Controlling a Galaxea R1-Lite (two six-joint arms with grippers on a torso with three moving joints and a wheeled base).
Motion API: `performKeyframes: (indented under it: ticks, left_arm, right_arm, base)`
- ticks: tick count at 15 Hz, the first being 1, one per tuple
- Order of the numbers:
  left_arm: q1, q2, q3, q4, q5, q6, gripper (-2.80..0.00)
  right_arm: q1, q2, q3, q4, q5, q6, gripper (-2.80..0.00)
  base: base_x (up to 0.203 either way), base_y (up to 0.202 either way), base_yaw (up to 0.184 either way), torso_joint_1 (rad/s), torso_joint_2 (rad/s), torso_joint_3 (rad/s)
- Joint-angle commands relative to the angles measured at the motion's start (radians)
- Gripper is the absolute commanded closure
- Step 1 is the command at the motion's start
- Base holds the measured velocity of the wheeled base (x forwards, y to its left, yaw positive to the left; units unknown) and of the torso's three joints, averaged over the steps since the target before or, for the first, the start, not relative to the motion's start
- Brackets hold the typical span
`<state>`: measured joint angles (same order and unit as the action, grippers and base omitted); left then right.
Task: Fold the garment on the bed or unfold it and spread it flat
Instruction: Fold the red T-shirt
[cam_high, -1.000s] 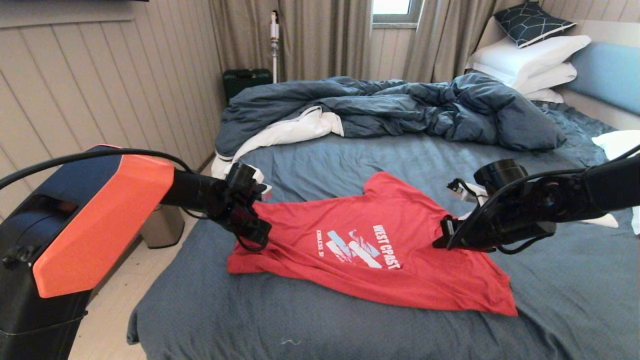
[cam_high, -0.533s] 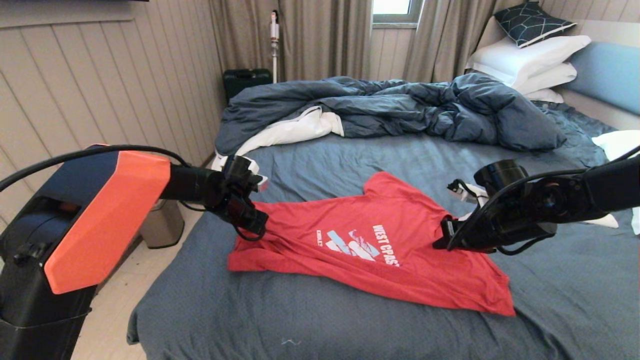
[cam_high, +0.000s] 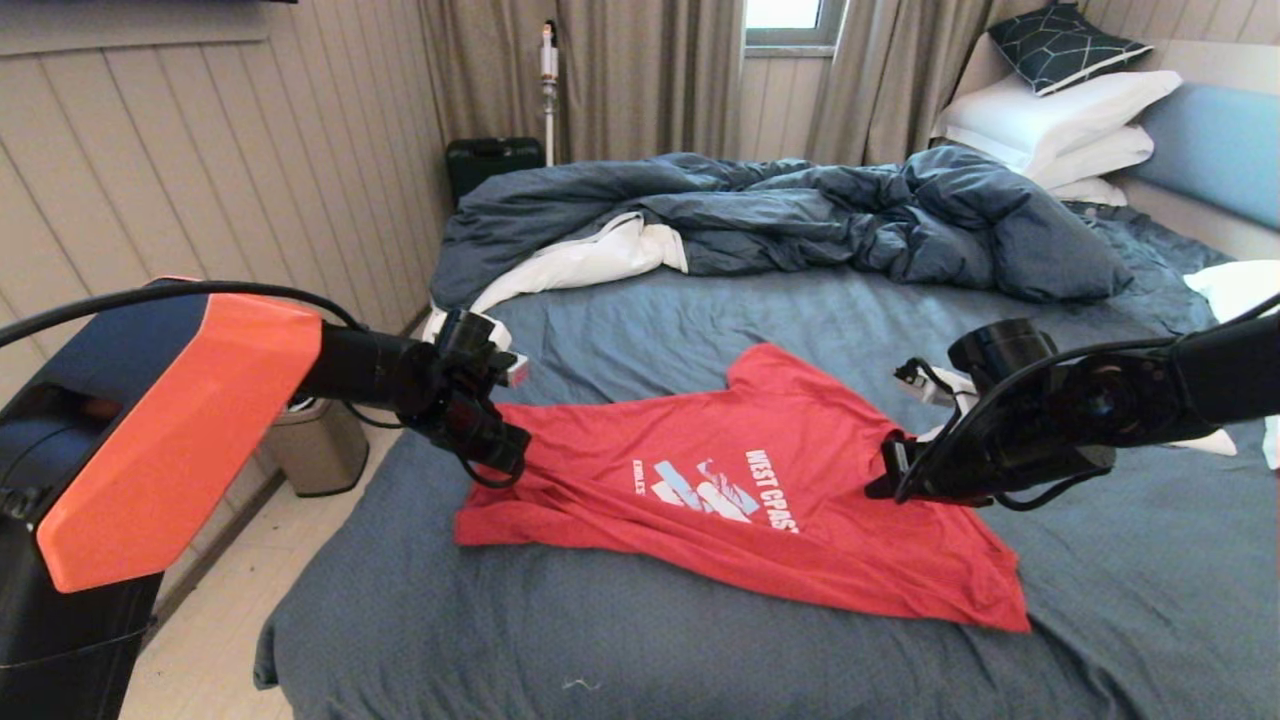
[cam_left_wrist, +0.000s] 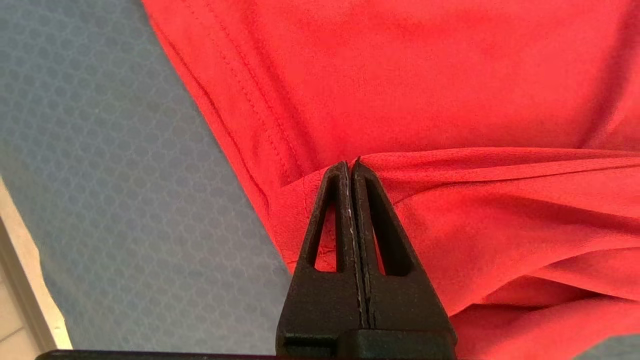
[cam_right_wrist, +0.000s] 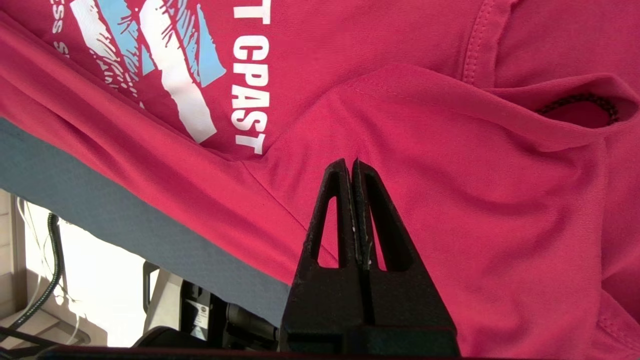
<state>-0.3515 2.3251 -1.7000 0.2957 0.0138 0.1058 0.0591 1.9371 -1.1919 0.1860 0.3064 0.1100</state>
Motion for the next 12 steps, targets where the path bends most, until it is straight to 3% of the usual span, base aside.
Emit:
performKeyframes:
  ticks: [1, 7, 12]
  left_arm:
    - [-0.001, -0.015, 0.011, 0.002, 0.004, -0.004, -2.80]
    - [-0.001, -0.104, 0.022, 0.005, 0.001, -0.065, -2.80]
    - [-0.034, -0.236, 0.351, -0.072, -0.019, -0.090, -2.80]
  right_arm:
    - [0.001, -0.001, 0.000, 0.001, 0.002, 0.000, 0.00]
    - [0.002, -0.015, 0.008, 0.001, 0.002, 0.000, 0.00]
    - [0.005, -0.029, 0.015, 0.001, 0.002, -0.001, 0.00]
  base:
    - [0.000, 0.000, 0.000, 0.000, 0.00, 0.000]
    - [0.000, 0.000, 0.000, 0.000, 0.00, 0.000]
    - [0.000, 0.000, 0.000, 0.000, 0.00, 0.000]
